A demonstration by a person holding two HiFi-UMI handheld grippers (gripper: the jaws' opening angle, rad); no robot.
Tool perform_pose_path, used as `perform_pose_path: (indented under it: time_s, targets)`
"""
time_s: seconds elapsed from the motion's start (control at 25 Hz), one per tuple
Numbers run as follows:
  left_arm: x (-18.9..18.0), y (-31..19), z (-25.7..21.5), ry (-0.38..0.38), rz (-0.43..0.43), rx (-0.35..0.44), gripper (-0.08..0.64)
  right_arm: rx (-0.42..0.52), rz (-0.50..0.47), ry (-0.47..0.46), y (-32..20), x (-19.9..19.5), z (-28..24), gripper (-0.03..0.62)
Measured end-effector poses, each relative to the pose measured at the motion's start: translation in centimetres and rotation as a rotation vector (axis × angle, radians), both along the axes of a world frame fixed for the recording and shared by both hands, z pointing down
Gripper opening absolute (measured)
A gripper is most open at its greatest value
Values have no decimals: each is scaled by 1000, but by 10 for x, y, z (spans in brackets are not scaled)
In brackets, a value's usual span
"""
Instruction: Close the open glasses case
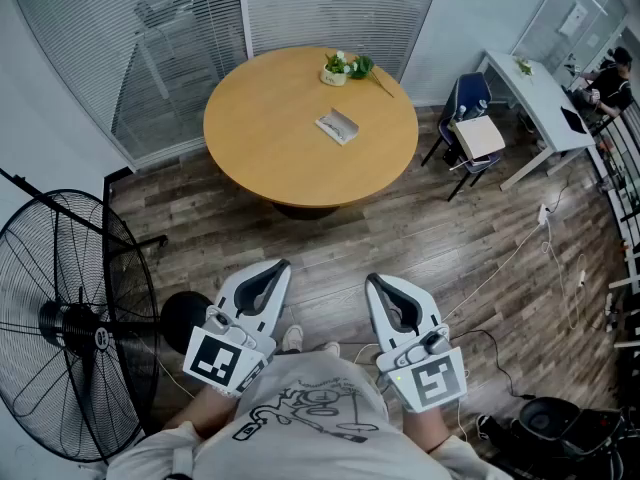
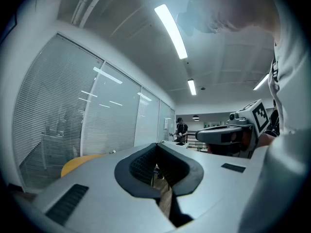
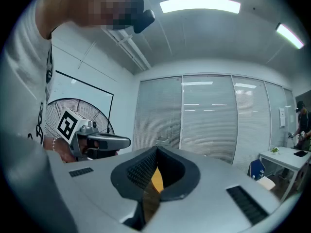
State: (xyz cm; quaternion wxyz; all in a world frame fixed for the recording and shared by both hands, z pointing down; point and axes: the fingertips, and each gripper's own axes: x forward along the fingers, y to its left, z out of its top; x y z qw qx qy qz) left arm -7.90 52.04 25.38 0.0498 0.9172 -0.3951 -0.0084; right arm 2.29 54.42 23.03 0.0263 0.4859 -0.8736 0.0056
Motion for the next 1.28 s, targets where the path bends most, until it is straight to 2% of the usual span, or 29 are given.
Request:
perform_pose_path:
  time_s: [0.28,0.4,0.52,0.68,0.84,0.96,1.08,1.28]
  targets:
    - [-22,-15,0,1,4,-1,18,7,28,-12,-17,-19,-5,9]
    - [-36,-21,1,0,9,2,18,-5,20,26,-21,-32,1,8]
    - [-48,-28,4,-1,14,2,18,4,36,3,-30,-46,-1,8]
    - [-61,-32,8,-1,28,-7,18,-35,20,78,-33,-61,11,8]
    - [-74,-38,5,-1,30,-6,18,-41,34,64,-39,-74,9,8]
    - [-78,-40,4,3,31,-3,18,-29,58,30,-41,-76,7,8]
    - [-77,-38,1,7,35,-3,18,-53,43,66,-34,-75,13,8]
    - [-78,-42,3,8,37,-2,18,-56,49,74,-40,-74,15,8]
